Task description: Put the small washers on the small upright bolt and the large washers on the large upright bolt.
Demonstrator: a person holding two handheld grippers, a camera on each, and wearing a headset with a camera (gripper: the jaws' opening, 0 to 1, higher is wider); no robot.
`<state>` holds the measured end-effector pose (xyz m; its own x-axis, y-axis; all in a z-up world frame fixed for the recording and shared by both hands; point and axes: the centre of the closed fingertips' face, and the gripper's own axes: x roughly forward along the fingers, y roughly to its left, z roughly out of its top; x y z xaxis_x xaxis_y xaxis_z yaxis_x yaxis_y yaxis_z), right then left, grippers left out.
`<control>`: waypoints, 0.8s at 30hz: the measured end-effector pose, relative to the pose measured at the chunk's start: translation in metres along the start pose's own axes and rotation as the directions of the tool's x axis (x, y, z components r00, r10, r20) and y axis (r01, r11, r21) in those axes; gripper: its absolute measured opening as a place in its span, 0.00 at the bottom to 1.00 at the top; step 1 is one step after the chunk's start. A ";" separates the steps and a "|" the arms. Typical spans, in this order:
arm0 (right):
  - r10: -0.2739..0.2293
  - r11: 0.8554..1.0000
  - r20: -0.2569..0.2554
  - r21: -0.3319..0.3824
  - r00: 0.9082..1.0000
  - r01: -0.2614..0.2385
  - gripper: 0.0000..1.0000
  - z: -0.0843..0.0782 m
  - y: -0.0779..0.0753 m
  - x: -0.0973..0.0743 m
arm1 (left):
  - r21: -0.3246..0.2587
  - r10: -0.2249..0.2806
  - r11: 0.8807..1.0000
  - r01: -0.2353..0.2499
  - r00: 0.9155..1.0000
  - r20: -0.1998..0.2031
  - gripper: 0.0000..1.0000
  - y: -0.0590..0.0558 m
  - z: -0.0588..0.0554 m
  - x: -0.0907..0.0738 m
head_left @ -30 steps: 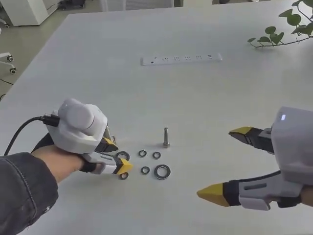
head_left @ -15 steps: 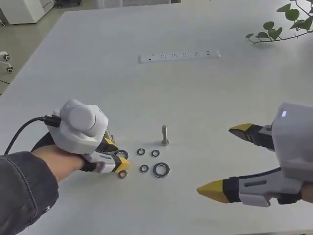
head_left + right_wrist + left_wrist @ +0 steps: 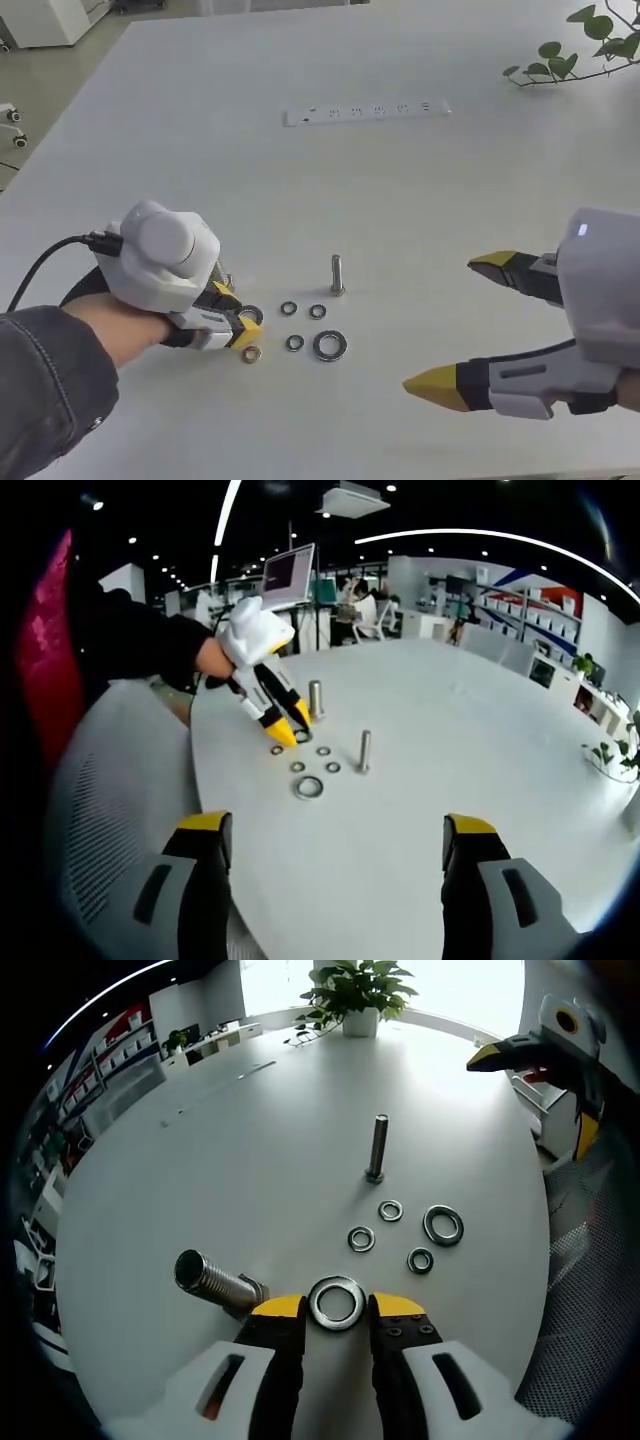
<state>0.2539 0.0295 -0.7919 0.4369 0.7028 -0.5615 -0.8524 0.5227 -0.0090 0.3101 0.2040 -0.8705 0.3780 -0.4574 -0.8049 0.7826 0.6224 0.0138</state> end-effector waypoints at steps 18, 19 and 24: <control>-0.003 1.000 0.006 0.002 1.000 0.003 0.87 0.000 -0.002 -0.001 | -0.005 -0.003 1.000 0.003 1.000 -0.007 0.22 -0.002 0.000 -0.002; -0.004 1.000 0.005 0.002 1.000 0.004 0.87 0.000 -0.002 -0.001 | -0.007 -0.007 1.000 0.007 1.000 -0.003 0.21 -0.002 0.001 -0.003; -0.005 1.000 0.005 0.001 1.000 0.005 0.87 0.000 -0.002 0.000 | -0.001 -0.004 1.000 0.004 1.000 -0.004 0.20 -0.002 0.001 -0.002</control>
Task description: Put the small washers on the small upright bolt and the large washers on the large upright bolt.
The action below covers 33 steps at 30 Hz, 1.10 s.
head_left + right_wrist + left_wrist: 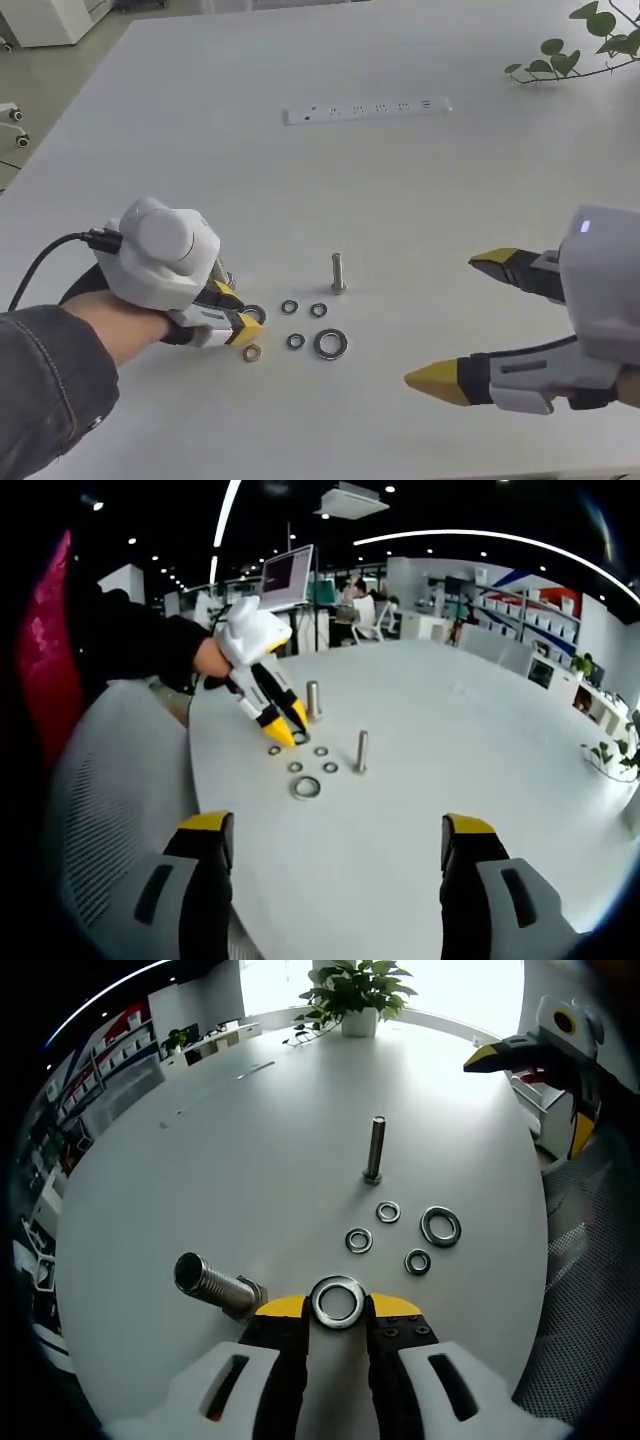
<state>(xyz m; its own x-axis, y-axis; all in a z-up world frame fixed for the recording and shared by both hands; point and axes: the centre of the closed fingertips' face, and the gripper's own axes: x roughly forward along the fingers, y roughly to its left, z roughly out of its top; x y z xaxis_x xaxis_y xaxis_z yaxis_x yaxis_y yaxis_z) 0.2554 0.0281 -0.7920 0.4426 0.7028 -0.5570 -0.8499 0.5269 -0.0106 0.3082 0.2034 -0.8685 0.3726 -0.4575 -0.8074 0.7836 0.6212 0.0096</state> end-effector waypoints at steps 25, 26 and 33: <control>-0.001 1.000 -0.003 -0.002 1.000 0.001 0.86 -0.002 0.000 0.000 | 0.020 0.002 1.000 -0.002 1.000 -0.019 0.19 -0.001 -0.001 0.000; -0.001 1.000 -0.004 -0.001 1.000 0.001 0.86 -0.002 0.000 0.000 | 0.022 0.003 1.000 -0.003 1.000 -0.019 0.19 -0.001 -0.001 0.001; -0.001 1.000 -0.004 -0.004 1.000 0.001 0.86 -0.002 0.001 0.000 | 0.028 0.003 1.000 -0.003 1.000 -0.024 0.19 -0.002 -0.001 -0.002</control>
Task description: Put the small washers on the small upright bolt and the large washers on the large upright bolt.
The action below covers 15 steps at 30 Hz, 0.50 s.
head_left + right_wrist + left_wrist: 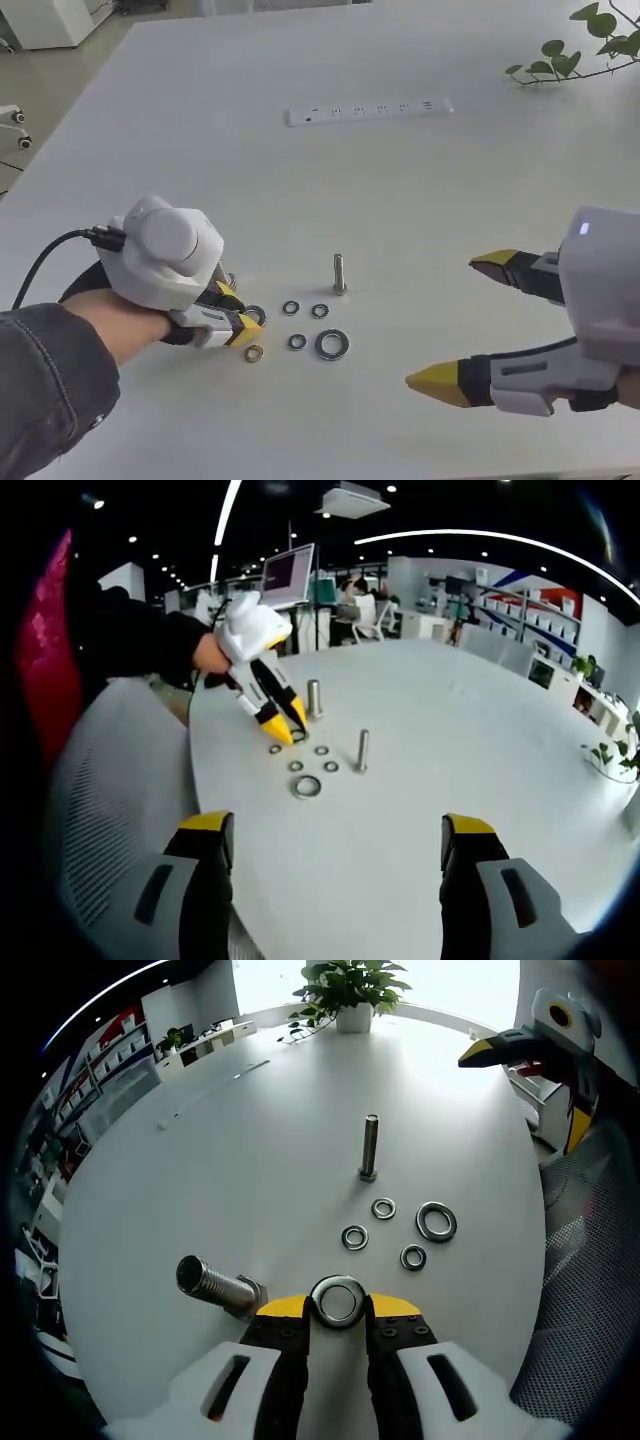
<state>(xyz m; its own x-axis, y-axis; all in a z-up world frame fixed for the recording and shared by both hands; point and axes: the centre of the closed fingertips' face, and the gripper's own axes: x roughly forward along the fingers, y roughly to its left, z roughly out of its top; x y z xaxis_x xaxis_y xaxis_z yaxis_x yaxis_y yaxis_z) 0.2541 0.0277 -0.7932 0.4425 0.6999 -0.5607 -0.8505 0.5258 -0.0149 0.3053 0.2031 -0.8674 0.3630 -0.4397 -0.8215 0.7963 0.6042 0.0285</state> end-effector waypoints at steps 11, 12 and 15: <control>0.002 1.000 0.005 -0.001 1.000 -0.002 0.86 0.001 0.001 0.001 | 0.003 -0.001 1.000 0.001 1.000 -0.004 0.19 -0.002 0.001 -0.004; 0.004 1.000 0.005 -0.002 1.000 -0.004 0.86 0.002 0.001 0.001 | 0.005 -0.001 1.000 0.001 1.000 -0.005 0.19 -0.002 0.001 -0.005; 0.006 1.000 0.006 -0.004 1.000 -0.006 0.86 0.002 0.001 0.001 | 0.007 0.001 1.000 -0.001 1.000 -0.004 0.19 -0.002 0.002 -0.008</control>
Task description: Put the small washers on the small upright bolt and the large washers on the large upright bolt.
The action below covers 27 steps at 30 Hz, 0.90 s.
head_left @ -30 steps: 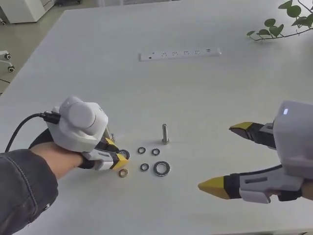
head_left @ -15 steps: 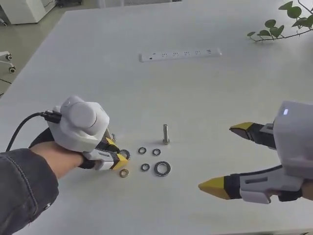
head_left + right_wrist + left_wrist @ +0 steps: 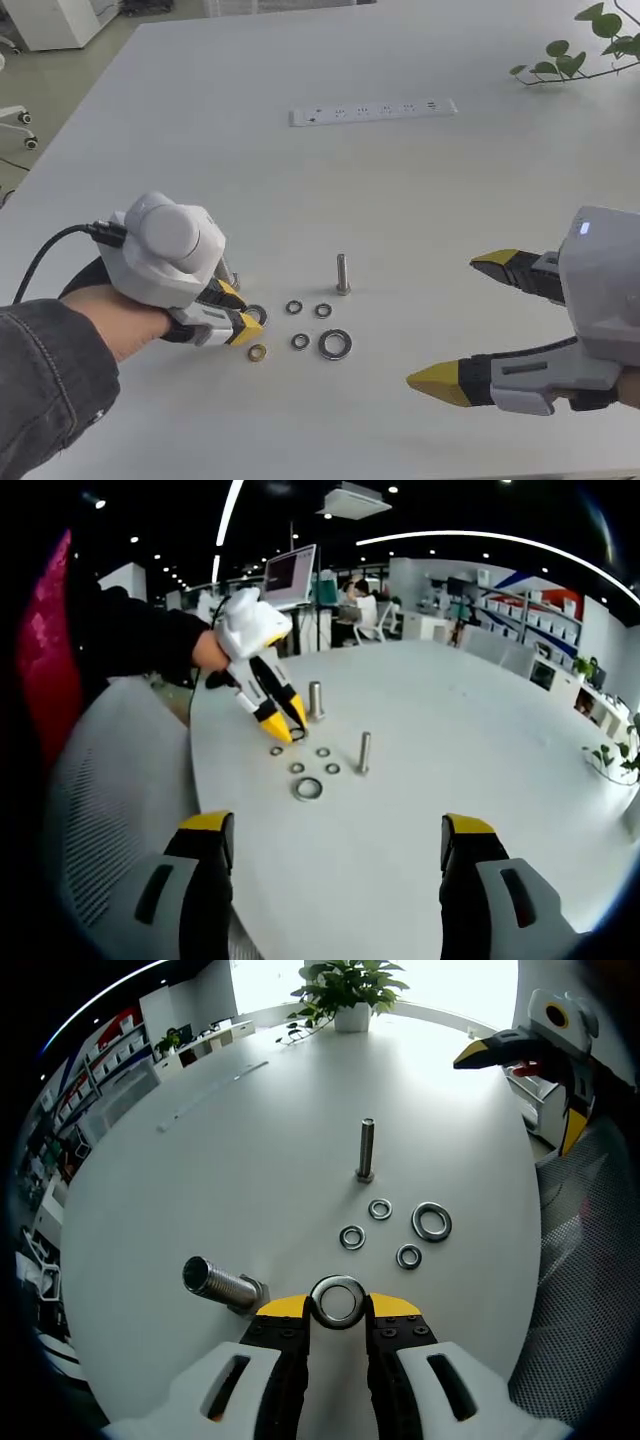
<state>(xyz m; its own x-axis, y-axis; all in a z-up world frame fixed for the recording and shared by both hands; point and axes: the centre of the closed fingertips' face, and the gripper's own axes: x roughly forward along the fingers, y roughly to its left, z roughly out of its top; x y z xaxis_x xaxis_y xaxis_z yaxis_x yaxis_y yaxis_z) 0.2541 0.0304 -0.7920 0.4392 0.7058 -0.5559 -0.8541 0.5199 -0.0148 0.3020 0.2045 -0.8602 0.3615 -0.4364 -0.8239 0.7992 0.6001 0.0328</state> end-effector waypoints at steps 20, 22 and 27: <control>0.007 1.000 0.006 -0.006 1.000 -0.007 0.86 0.003 0.001 0.003 | 0.038 0.014 0.999 -0.014 1.000 0.002 0.19 0.003 0.008 -0.027; 0.010 1.000 0.006 -0.007 1.000 -0.010 0.86 0.003 0.002 0.004 | 0.042 0.016 0.999 -0.016 1.000 0.001 0.19 0.004 0.008 -0.032; 0.017 1.000 0.007 -0.010 1.000 -0.017 0.86 0.004 0.003 0.006 | 0.057 0.020 0.998 -0.020 1.000 -0.004 0.19 0.005 0.009 -0.042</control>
<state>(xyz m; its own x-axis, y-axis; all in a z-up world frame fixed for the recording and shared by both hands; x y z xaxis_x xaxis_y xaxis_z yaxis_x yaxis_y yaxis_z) 0.2552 0.0383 -0.7924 0.4268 0.7178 -0.5501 -0.8642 0.5030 -0.0141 0.2955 0.2198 -0.8206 0.3756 -0.4217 -0.8253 0.8181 0.5692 0.0814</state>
